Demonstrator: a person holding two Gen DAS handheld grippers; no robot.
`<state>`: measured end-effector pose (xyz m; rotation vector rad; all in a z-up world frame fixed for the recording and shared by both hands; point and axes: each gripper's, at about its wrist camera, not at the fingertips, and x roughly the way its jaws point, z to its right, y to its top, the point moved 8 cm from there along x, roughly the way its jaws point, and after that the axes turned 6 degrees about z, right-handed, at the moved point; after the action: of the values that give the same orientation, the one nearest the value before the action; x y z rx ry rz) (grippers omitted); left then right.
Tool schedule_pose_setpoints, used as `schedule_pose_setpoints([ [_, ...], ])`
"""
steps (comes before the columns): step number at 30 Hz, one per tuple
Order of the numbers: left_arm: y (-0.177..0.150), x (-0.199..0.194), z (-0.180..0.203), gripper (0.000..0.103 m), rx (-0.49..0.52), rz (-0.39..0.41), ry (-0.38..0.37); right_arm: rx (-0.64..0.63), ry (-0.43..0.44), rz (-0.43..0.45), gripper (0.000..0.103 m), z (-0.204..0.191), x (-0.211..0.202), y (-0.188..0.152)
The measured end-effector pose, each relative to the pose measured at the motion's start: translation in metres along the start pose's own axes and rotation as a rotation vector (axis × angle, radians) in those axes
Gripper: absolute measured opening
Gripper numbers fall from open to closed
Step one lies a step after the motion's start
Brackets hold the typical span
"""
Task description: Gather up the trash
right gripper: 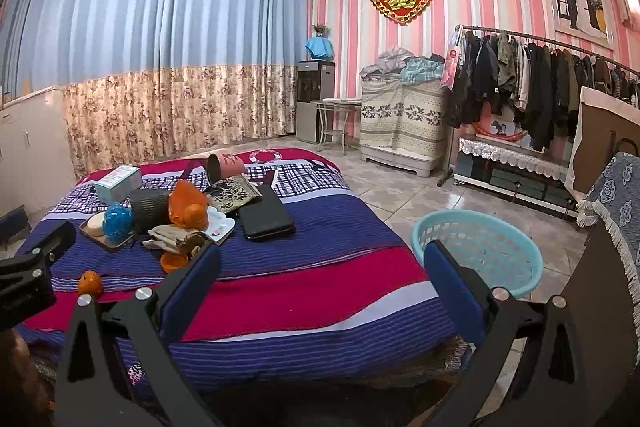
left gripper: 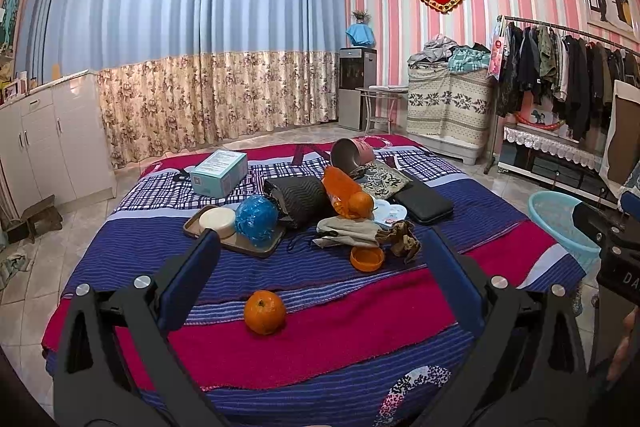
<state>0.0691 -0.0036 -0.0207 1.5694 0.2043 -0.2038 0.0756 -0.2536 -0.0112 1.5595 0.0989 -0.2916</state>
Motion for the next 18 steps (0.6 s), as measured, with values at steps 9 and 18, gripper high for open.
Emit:
schedule_pose_setpoints([
  [9, -0.0004, -0.0001, 0.0005, 0.098, 0.001, 0.000, 0.000, -0.001, 0.003, 0.001, 0.099, -0.0040, 0.0021, -0.0019],
  [18, -0.0004, -0.0001, 0.0011, 0.098, 0.002, 0.000, 0.000, 0.000, 0.004, 0.001, 0.099, -0.0055, 0.0030, -0.0026],
])
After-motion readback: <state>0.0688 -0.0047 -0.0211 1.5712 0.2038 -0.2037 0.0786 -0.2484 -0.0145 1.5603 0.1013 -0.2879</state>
